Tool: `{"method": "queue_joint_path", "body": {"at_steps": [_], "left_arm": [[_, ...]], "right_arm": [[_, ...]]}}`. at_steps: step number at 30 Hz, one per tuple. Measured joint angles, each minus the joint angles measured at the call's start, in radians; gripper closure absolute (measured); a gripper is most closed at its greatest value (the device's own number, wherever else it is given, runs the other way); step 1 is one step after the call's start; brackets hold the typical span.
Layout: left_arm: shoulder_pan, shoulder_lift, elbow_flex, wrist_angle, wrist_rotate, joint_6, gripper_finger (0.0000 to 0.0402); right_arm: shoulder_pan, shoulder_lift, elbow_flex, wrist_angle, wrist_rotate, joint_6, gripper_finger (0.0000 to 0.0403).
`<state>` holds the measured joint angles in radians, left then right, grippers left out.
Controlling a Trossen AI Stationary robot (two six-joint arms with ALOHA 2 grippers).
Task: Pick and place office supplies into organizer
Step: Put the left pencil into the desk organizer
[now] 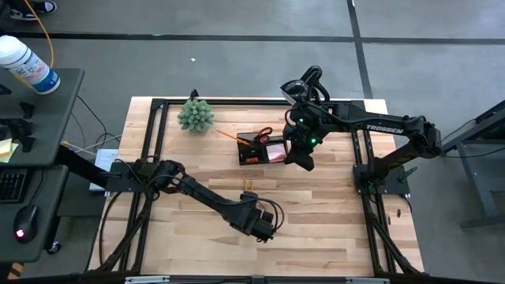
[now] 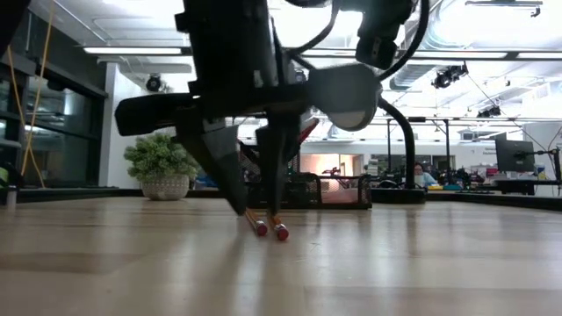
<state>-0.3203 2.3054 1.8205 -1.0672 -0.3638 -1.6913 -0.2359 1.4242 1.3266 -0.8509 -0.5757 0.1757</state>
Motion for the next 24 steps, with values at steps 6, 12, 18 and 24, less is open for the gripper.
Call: {"method": "queue_joint_path", "body": {"at_steps": [6, 12, 18, 24], "left_arm": [[-0.001, 0.011, 0.002, 0.015, 0.017, -0.006, 0.0284], [-0.001, 0.021, 0.002, 0.012, 0.042, 0.003, 0.0284], [0.000, 0.021, 0.002, 0.012, 0.048, 0.021, 0.0290], [-0.013, 0.021, 0.002, 0.007, 0.073, 0.038, 0.0330]], "right_arm": [[0.000, 0.000, 0.000, 0.003, 0.006, 0.000, 0.0397], [0.000, 0.000, 0.000, 0.003, 0.007, -0.001, 0.0399], [0.000, 0.000, 0.000, 0.003, 0.007, -0.001, 0.0399], [0.000, 0.000, 0.000, 0.003, 0.009, -0.012, 0.0397]]}}
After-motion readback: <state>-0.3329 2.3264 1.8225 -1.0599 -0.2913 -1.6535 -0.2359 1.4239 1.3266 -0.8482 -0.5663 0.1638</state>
